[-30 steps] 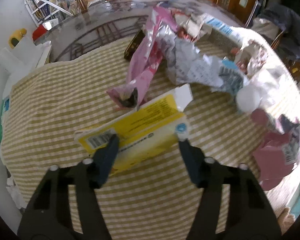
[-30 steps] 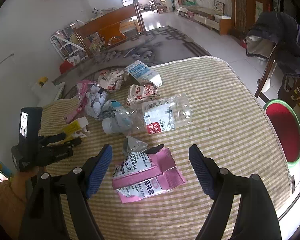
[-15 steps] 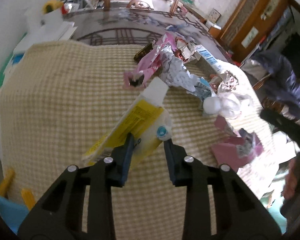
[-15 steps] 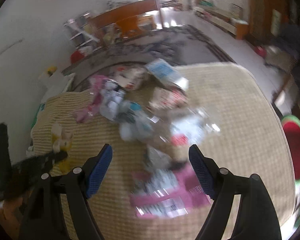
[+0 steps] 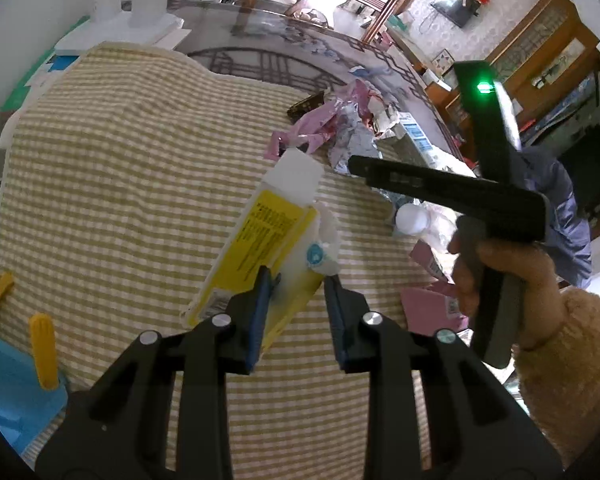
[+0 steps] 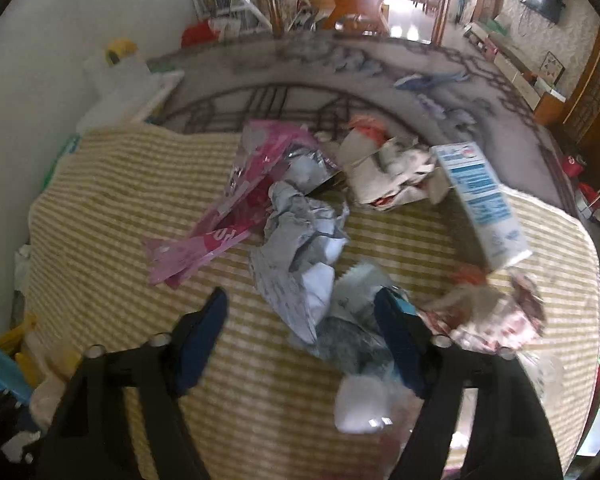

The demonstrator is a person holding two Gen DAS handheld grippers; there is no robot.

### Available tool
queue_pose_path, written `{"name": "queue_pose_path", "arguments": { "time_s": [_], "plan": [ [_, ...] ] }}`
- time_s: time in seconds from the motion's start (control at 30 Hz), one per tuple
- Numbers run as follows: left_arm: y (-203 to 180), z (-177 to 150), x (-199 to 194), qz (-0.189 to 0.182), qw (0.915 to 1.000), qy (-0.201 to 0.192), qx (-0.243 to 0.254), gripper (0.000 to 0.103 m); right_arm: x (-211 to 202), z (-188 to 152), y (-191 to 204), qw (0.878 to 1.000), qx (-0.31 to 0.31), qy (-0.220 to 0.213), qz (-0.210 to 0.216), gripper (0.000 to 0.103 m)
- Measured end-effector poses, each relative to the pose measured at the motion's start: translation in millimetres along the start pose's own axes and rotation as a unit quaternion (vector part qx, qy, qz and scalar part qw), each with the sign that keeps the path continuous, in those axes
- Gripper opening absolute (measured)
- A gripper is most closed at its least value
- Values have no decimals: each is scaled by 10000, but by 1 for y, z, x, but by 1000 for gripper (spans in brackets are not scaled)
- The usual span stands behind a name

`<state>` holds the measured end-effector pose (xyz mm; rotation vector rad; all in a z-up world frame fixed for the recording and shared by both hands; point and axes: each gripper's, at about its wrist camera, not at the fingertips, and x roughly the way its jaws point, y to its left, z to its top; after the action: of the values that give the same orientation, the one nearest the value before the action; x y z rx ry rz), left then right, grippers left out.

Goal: Collect trash
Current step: 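Grasp the crumpled grey paper with the right gripper while the left gripper holds the tissue pack, then open the left gripper to set the yellow tissue pack back on the table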

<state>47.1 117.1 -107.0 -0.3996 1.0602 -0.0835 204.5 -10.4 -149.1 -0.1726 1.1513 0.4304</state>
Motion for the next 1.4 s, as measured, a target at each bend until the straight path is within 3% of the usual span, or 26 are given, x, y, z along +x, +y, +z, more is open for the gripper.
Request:
{"name": "queue_pose_path", "arguments": {
  "time_s": [0.03,0.17,0.33,0.47,0.63,0.7,0.77,1.2,1.27,1.4],
  "plan": [
    [0,0,0,1,10000,-2,-5,27,4,2,0,9999,10,84,76,38],
    [4,0,4,-6,10000,33,-38,29,-11,0,-1,9997,45,-238,99,34],
    [3,2,7,-63,10000,-16,11,49,-58,-26,-3,9974,-34,-606,392,34],
    [-1,4,17,0,9997,51,226,64,-87,-64,-8,9965,54,-757,347,34],
    [-2,3,34,190,9989,199,390,68,-107,-123,-26,9870,1275,-866,456,34],
    [-4,4,40,280,9981,228,501,68,-108,-127,-25,9902,1127,-730,385,34],
    [-7,6,47,408,9966,250,675,70,-119,-125,-25,9890,1099,-955,255,34],
    [-6,16,77,860,9914,314,937,69,-140,-143,-30,9846,1181,-1271,220,34],
    [-3,16,75,999,9907,216,901,49,-142,-145,-32,9839,1222,-1284,215,34],
    [8,15,63,851,9949,100,524,33,-145,-147,-34,9829,1245,-1345,193,34]
  ]
}}
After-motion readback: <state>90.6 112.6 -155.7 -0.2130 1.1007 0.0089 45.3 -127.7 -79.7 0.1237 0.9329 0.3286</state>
